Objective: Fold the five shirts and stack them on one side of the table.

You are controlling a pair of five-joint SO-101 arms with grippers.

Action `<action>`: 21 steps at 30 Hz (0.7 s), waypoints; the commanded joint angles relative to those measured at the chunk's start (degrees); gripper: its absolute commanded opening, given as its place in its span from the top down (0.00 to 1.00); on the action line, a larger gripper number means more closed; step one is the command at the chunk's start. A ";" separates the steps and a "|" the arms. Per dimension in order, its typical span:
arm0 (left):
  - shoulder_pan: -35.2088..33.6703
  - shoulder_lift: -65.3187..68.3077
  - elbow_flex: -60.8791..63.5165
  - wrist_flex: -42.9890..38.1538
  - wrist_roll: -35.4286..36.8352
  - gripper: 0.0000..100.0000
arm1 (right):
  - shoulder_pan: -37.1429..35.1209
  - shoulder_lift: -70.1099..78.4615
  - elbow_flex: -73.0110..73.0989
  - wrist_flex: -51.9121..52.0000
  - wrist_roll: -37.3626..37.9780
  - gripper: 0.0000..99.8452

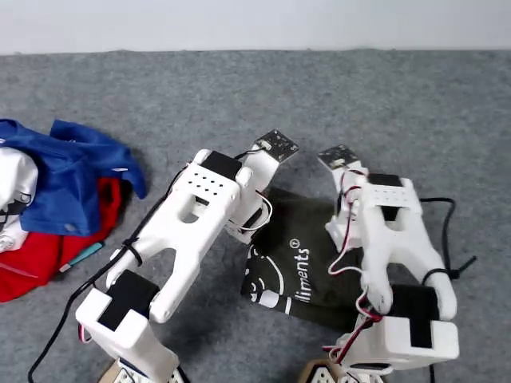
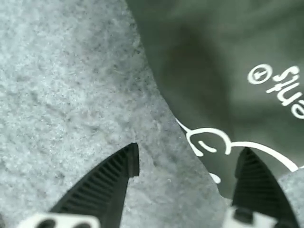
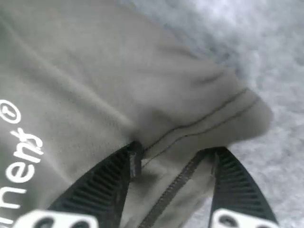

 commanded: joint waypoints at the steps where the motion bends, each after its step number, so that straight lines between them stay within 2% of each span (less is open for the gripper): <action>1: -0.44 -3.25 -0.31 -0.18 0.44 0.68 | 4.79 0.04 -0.26 -0.57 3.16 0.75; 5: -0.44 -3.16 -0.31 -0.18 0.44 0.68 | 7.87 -0.40 -0.26 -0.31 4.57 0.75; 10: -0.35 -2.81 -0.13 -0.26 0.44 0.68 | 3.65 -1.71 -0.62 6.37 4.13 0.75; 15: -0.53 -2.73 -0.04 -0.26 0.44 0.68 | -0.13 -11.38 -2.55 14.46 -0.70 0.74; 21: -0.53 -2.73 -0.04 -0.26 0.44 0.68 | 2.33 -19.56 -6.51 22.64 -0.35 0.72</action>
